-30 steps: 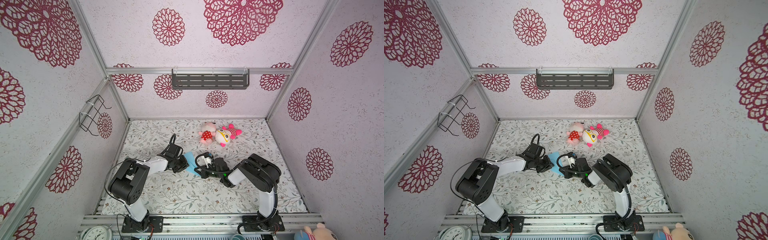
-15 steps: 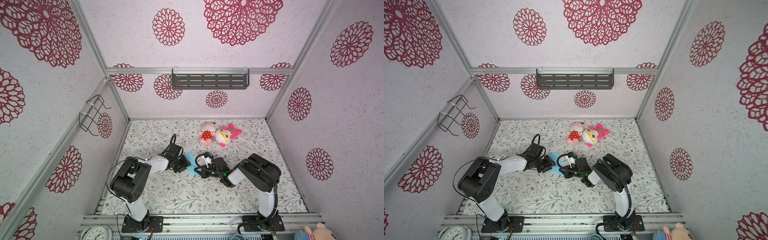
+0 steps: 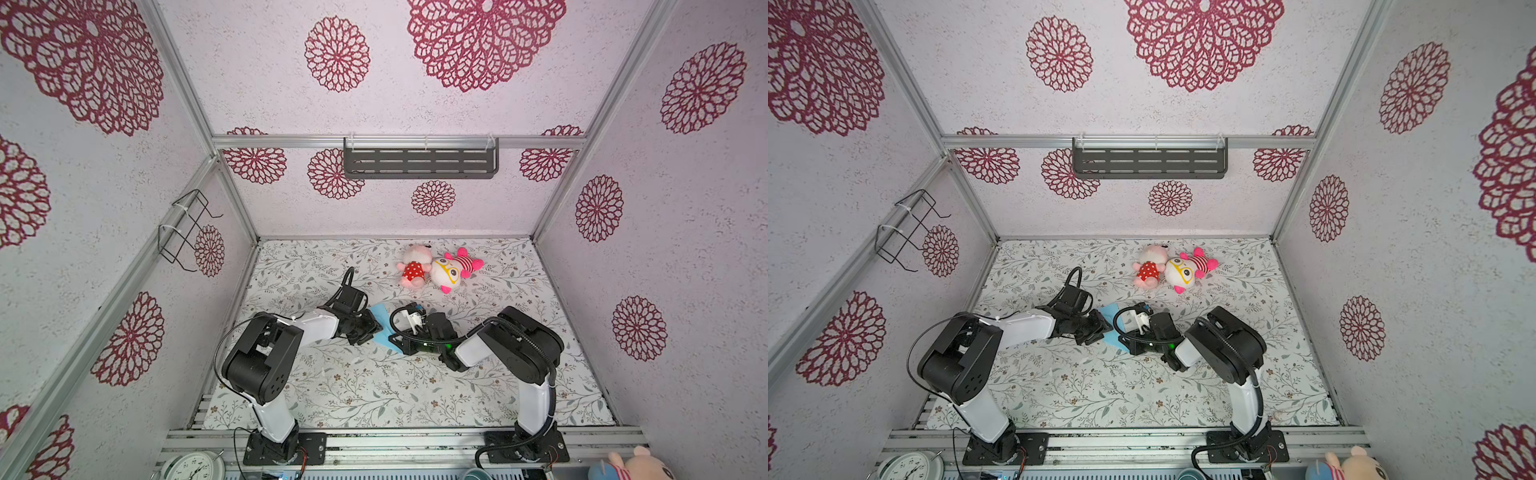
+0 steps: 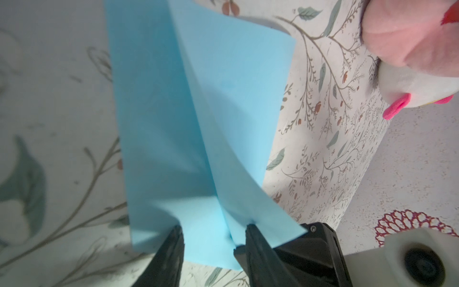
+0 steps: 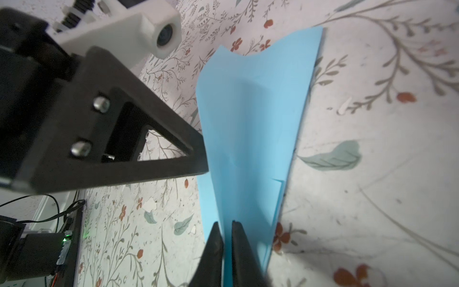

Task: Fold a paper plane with a square sheet of paper (pick it up from the middle)

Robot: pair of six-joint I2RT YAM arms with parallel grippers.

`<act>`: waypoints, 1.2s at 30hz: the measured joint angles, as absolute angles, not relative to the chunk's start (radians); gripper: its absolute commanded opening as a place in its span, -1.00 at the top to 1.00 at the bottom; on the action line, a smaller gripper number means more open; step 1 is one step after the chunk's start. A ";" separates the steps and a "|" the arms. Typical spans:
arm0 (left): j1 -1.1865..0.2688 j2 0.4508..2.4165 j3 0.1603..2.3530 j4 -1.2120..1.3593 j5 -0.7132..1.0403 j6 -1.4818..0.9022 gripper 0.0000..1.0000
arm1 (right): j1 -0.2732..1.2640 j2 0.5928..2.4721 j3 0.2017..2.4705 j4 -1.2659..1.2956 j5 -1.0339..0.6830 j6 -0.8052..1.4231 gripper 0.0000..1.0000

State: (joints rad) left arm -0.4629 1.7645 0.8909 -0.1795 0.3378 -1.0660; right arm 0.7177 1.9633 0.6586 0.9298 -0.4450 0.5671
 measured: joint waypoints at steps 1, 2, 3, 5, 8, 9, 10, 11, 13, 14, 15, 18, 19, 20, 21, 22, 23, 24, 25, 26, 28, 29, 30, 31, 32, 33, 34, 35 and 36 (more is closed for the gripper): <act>-0.463 1.766 0.894 -0.183 0.337 -1.066 0.09 | 0.717 1.963 0.659 0.930 -0.445 0.568 0.79; -0.463 1.767 0.896 -0.186 0.337 -1.066 0.09 | 0.716 1.963 0.659 0.930 -0.445 0.569 0.80; -0.463 1.768 0.899 -0.190 0.337 -1.065 0.09 | 0.715 1.963 0.659 0.930 -0.446 0.572 0.80; -0.464 1.770 0.904 -0.197 0.336 -1.063 0.08 | 0.713 1.963 0.659 0.931 -0.447 0.581 0.80; -0.466 1.775 0.915 -0.212 0.334 -1.058 0.05 | 0.709 1.963 0.658 0.935 -0.449 0.608 0.81; -0.467 1.776 0.918 -0.217 0.332 -1.055 0.05 | 0.708 1.963 0.658 0.936 -0.450 0.622 0.82; -0.469 1.778 0.923 -0.223 0.330 -1.053 0.04 | 0.708 1.963 0.658 0.936 -0.450 0.630 0.82; -0.470 1.781 0.929 -0.231 0.327 -1.047 0.03 | 0.707 1.963 0.658 0.937 -0.450 0.641 0.82; -0.473 1.786 0.941 -0.247 0.323 -1.042 0.02 | 0.706 1.963 0.658 0.937 -0.450 0.660 0.82; -0.475 1.790 0.949 -0.258 0.319 -1.039 0.01 | 0.706 1.963 0.658 0.937 -0.450 0.671 0.82; -0.476 1.793 0.956 -0.266 0.317 -1.036 0.01 | 0.705 1.963 0.658 0.937 -0.450 0.677 0.81; -0.484 1.804 0.981 -0.300 0.302 -1.024 0.00 | 0.702 1.961 0.657 0.936 -0.449 0.699 0.73; -0.487 1.807 0.987 -0.308 0.299 -1.021 0.00 | 0.701 1.961 0.656 0.936 -0.450 0.703 0.70; -0.489 1.812 0.997 -0.321 0.293 -1.019 0.00 | 0.700 1.959 0.655 0.934 -0.449 0.709 0.69; -0.491 1.817 1.007 -0.336 0.289 -1.018 0.00 | 0.699 1.957 0.654 0.930 -0.450 0.710 0.67; -0.493 1.821 1.016 -0.347 0.284 -1.017 0.00 | 0.699 1.954 0.653 0.927 -0.449 0.711 0.67; -0.496 1.827 1.027 -0.361 0.278 -1.016 0.00 | 0.698 1.951 0.651 0.923 -0.449 0.711 0.67; -0.499 1.833 1.039 -0.377 0.273 -1.014 0.01 | 0.696 1.947 0.648 0.918 -0.450 0.711 0.67; -0.501 1.837 1.048 -0.389 0.269 -1.013 0.00 | 0.696 1.943 0.647 0.914 -0.450 0.711 0.67; -0.503 1.842 1.058 -0.402 0.265 -1.012 0.01 | 0.695 1.940 0.646 0.913 -0.450 0.711 0.67; -0.507 1.856 1.074 -0.425 0.255 -1.010 0.01 | 0.692 1.935 0.646 0.912 -0.451 0.711 0.69; -0.509 1.866 1.085 -0.437 0.251 -1.008 0.02 | 0.691 1.934 0.646 0.910 -0.452 0.711 0.71; -0.511 1.874 1.095 -0.452 0.248 -1.005 0.02 | 0.689 1.934 0.646 0.908 -0.454 0.712 0.73; -0.512 1.879 1.102 -0.462 0.246 -1.004 0.02 | 0.688 1.933 0.646 0.906 -0.456 0.712 0.75; -0.513 1.882 1.107 -0.469 0.244 -1.002 0.03 | 0.685 1.933 0.647 0.900 -0.460 0.712 0.78; -0.513 1.883 1.109 -0.475 0.244 -1.001 0.03 | 0.684 1.933 0.647 0.896 -0.465 0.714 0.79; -0.514 1.884 1.110 -0.477 0.243 -1.000 0.03 | 0.682 1.934 0.647 0.892 -0.470 0.716 0.81; -0.514 1.884 1.110 -0.482 0.242 -0.999 0.03 | 0.681 1.934 0.648 0.888 -0.476 0.718 0.82; -0.515 1.883 1.111 -0.484 0.241 -0.998 0.03 | 0.680 1.934 0.651 0.883 -0.480 0.719 0.83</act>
State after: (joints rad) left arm -0.5148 1.8832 1.1110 -0.4843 0.2409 -0.9977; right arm 0.6796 1.9335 0.6510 0.8829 -0.4805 0.7185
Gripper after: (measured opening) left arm 0.487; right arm 0.094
